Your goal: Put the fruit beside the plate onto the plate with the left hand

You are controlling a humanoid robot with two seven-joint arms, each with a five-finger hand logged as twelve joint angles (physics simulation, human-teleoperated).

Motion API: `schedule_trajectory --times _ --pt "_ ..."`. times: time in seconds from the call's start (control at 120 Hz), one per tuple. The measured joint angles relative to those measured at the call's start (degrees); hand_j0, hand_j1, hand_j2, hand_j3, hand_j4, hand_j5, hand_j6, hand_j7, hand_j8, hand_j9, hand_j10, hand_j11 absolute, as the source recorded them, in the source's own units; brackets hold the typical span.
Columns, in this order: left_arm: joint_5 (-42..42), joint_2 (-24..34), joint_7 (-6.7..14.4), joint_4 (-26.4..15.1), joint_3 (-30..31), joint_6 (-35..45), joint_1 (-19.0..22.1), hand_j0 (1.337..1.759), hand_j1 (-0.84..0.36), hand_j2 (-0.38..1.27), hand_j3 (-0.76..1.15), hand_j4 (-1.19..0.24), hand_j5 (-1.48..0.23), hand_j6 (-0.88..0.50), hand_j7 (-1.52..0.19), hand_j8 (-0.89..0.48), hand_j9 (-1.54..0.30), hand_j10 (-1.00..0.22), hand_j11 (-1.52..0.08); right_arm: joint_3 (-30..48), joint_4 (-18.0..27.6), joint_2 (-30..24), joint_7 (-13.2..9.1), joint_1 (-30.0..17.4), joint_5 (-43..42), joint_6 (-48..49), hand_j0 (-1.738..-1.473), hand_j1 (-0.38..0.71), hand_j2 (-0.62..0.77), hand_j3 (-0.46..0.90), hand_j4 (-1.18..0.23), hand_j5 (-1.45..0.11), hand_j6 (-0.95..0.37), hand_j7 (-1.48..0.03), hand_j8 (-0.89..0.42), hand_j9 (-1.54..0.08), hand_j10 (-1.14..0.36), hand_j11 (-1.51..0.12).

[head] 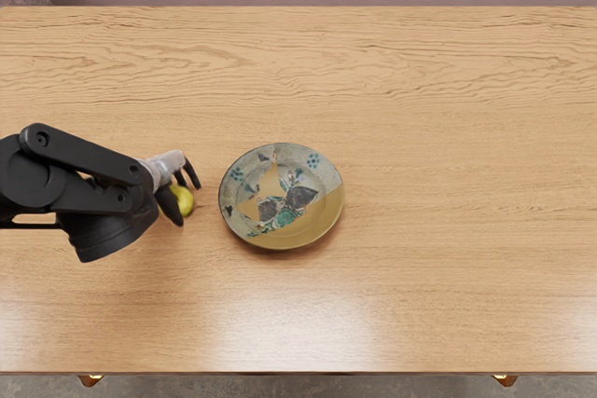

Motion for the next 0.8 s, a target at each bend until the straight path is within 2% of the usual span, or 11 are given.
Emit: schedule_trajectory --times 0.375,0.5,0.533,0.6,0.8 --pt "-0.75 0.23 0.76 0.57 0.12 -0.06 -0.11 1.655 -0.25 0.26 0.00 -0.62 -0.80 -0.50 -0.80 -0.48 -0.81 -0.61 -0.81 0.00 0.00 0.00 0.00 0.00 0.00 0.00 -1.658 -0.30 -0.01 0.00 -0.03 -0.05 -0.03 -0.05 -0.03 -0.05 -0.04 -0.05" --pt "-0.82 1.06 1.19 0.34 0.48 -0.09 -1.96 1.656 -0.26 0.36 0.00 -0.63 -0.83 -0.51 -0.83 -0.49 -0.83 -0.63 -0.83 0.00 0.00 0.00 0.00 0.00 0.01 0.00 -1.658 -0.30 -0.01 0.00 -0.03 -0.05 -0.03 -0.05 -0.03 -0.05 -0.04 -0.05" --pt "-0.76 1.49 1.34 0.23 0.61 -0.07 -2.65 1.656 -0.26 0.34 0.00 -0.64 -0.83 -0.51 -0.83 -0.50 -0.84 -0.63 -0.84 0.00 0.00 0.00 0.00 0.00 0.01 0.00 -1.658 -0.30 -0.01 0.00 -0.03 -0.05 -0.03 -0.05 -0.03 -0.05 -0.04 -0.05" --pt "-0.79 1.94 1.58 -0.01 0.99 -0.07 -4.01 1.656 -0.27 0.42 0.00 -0.64 -0.84 -0.51 -0.84 -0.49 -0.84 -0.64 -0.84 0.00 0.00 0.00 0.00 0.00 0.01 0.00 -1.658 -0.30 -0.01 0.00 -0.03 -0.05 -0.03 -0.05 -0.03 -0.05 -0.04 -0.05" --pt "-0.84 3.31 2.52 -1.37 2.15 -0.08 -9.01 1.657 -0.28 0.42 0.00 -0.64 -0.85 -0.52 -0.84 -0.49 -0.85 -0.63 -0.84 0.00 0.00 0.00 0.00 0.00 0.01 0.00 -1.658 -0.30 -0.01 0.00 -0.03 -0.05 -0.03 -0.05 -0.03 -0.05 -0.04 -0.05"
